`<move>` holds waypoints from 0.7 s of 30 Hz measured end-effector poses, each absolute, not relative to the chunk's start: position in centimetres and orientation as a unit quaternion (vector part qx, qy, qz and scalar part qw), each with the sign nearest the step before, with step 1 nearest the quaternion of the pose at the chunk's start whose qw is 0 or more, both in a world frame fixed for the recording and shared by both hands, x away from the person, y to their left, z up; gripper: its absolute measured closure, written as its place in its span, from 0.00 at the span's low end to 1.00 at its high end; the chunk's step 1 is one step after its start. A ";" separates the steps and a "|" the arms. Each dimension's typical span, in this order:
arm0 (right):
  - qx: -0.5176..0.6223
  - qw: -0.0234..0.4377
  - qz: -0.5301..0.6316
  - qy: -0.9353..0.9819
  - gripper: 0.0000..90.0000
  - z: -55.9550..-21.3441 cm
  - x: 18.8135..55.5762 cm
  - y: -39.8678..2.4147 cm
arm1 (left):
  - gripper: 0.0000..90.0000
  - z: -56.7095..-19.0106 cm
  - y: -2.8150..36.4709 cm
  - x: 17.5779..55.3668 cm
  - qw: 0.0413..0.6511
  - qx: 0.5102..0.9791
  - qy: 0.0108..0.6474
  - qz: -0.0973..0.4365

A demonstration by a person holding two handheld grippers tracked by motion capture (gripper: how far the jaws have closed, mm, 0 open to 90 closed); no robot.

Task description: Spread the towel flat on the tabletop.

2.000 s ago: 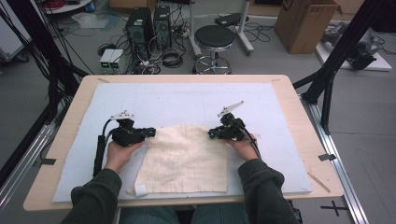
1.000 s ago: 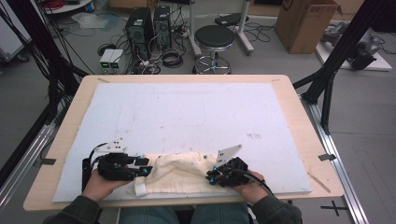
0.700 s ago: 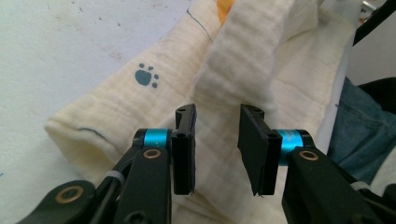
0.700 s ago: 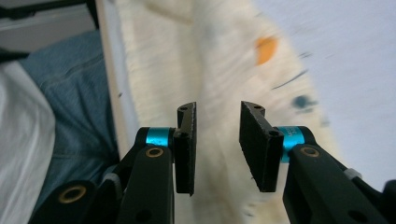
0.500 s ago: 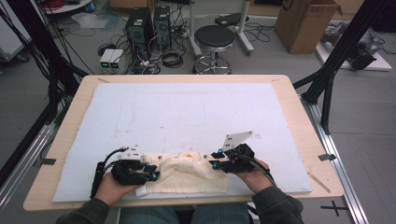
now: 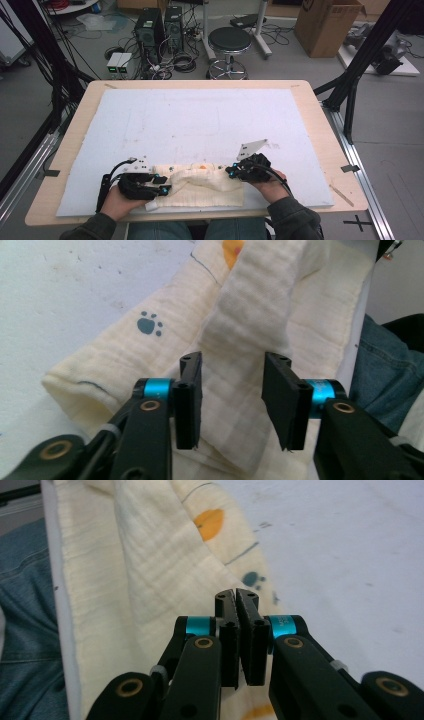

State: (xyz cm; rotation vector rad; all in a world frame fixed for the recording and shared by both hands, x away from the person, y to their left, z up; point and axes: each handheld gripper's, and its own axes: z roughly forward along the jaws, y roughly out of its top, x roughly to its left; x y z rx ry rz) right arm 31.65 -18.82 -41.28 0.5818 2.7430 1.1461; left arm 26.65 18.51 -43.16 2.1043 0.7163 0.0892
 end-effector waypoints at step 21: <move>0.217 0.061 0.381 0.897 0.98 -42.1 32.1 -20.1 | 0.79 -43.6 18.5 27.8 0.418 0.852 0.308 0.066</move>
